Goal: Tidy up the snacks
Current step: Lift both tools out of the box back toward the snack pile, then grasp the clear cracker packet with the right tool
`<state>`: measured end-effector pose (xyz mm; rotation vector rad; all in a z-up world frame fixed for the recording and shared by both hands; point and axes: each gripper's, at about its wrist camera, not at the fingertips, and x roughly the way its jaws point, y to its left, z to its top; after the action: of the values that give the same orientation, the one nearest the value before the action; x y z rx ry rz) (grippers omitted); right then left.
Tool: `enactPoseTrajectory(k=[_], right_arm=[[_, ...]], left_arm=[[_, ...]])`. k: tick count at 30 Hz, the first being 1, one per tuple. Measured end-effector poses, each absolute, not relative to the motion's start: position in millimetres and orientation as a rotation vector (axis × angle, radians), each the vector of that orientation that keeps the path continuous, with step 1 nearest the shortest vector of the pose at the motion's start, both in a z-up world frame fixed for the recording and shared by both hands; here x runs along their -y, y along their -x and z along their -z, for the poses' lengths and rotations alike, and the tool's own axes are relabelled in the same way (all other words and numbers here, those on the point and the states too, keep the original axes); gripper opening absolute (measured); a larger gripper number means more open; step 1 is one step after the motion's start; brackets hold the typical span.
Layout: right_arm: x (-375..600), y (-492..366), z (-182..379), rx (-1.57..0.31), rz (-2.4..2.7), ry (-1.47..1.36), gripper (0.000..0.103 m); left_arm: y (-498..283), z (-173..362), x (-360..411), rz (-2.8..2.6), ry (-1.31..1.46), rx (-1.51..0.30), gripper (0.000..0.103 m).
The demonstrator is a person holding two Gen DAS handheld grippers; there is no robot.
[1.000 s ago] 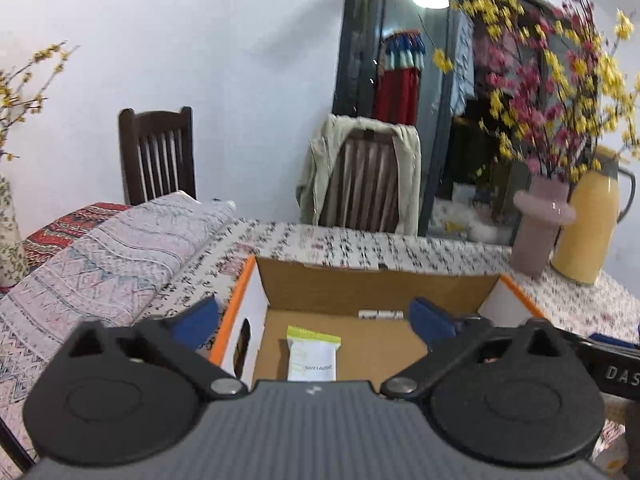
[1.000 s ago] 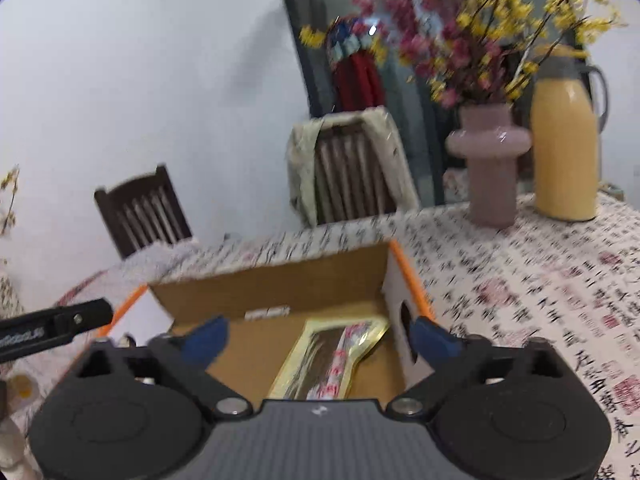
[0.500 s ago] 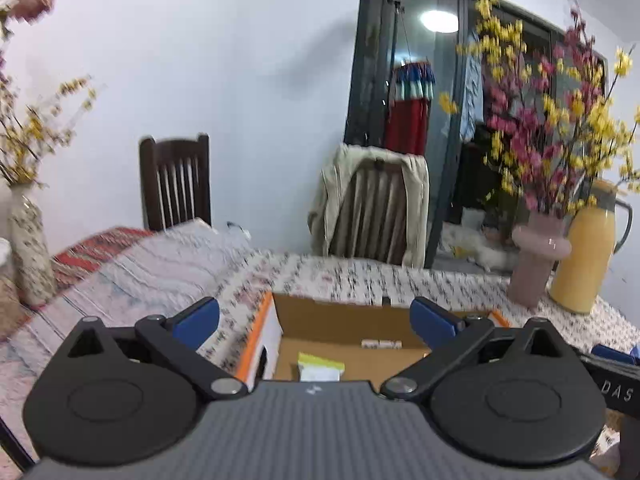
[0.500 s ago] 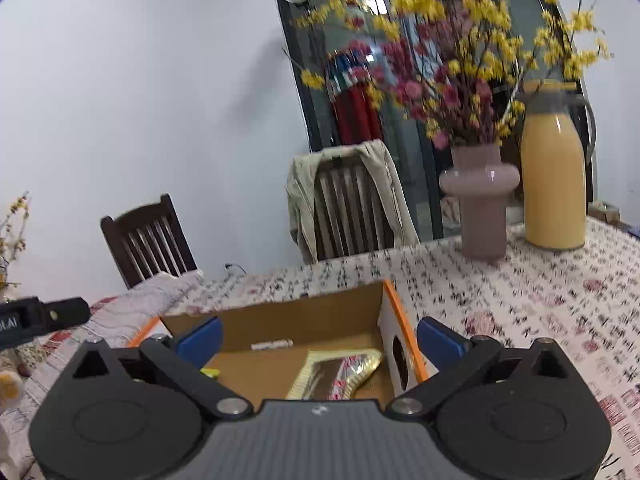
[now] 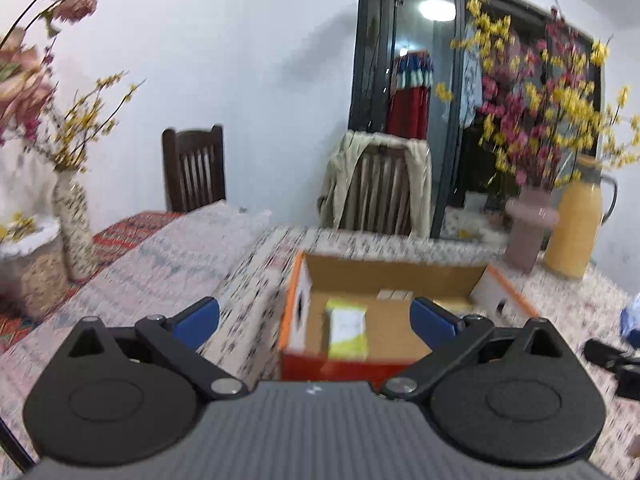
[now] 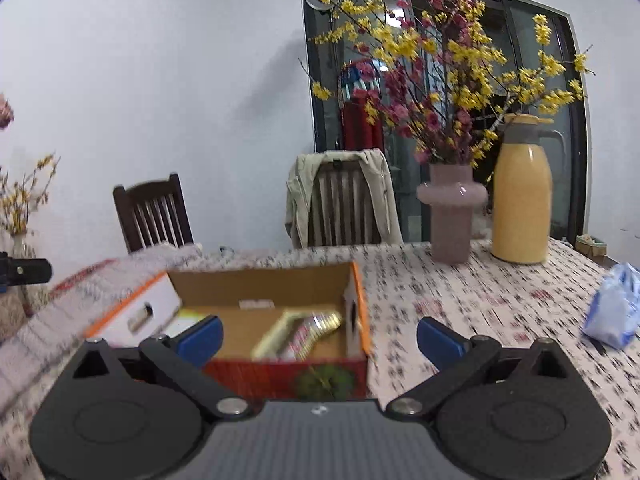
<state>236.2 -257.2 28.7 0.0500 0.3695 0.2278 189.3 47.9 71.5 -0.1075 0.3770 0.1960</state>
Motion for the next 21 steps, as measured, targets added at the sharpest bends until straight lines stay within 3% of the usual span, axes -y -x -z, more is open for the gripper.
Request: enactPoseTrajectory(k=[12, 21], right_arm=[[285, -205, 45, -0.517, -0.181, -0.064, 0.103], [291, -207, 48, -0.518, -0.195, -0.120, 0.103]], left_arm=[[-158, 10, -76, -0.249, 0.127, -0.478, 0.103], [-158, 21, -70, -0.228, 0.107, -0.445, 0.103]])
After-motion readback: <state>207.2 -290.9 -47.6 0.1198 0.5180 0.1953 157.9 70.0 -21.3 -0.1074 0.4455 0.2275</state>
